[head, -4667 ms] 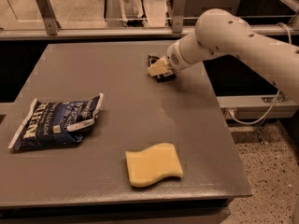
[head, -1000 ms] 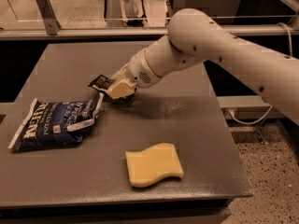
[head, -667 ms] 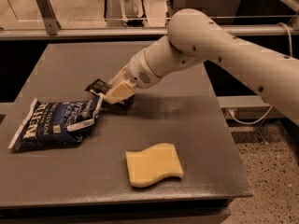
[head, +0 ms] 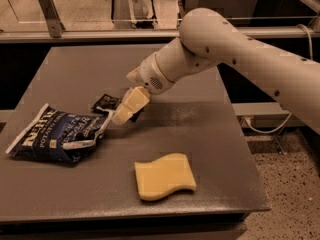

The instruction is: Move rxbar chocolate near blue chip bag

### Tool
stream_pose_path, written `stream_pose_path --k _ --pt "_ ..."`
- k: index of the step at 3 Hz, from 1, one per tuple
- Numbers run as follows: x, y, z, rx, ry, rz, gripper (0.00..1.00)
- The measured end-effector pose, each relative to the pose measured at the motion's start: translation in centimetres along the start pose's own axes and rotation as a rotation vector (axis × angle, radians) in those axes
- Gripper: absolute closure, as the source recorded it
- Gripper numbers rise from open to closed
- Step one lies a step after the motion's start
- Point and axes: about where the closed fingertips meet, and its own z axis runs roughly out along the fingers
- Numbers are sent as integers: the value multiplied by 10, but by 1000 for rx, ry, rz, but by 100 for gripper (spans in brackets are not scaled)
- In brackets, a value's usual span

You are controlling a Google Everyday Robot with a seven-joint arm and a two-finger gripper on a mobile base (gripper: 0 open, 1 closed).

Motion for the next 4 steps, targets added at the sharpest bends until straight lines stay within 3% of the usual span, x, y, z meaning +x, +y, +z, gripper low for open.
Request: stream_pose_path --k 1,3,4 --pt "12 3 -22 -3 23 9 0" --pt "49 0 -65 45 85 85 0" --pt "49 0 -65 45 85 85 0"
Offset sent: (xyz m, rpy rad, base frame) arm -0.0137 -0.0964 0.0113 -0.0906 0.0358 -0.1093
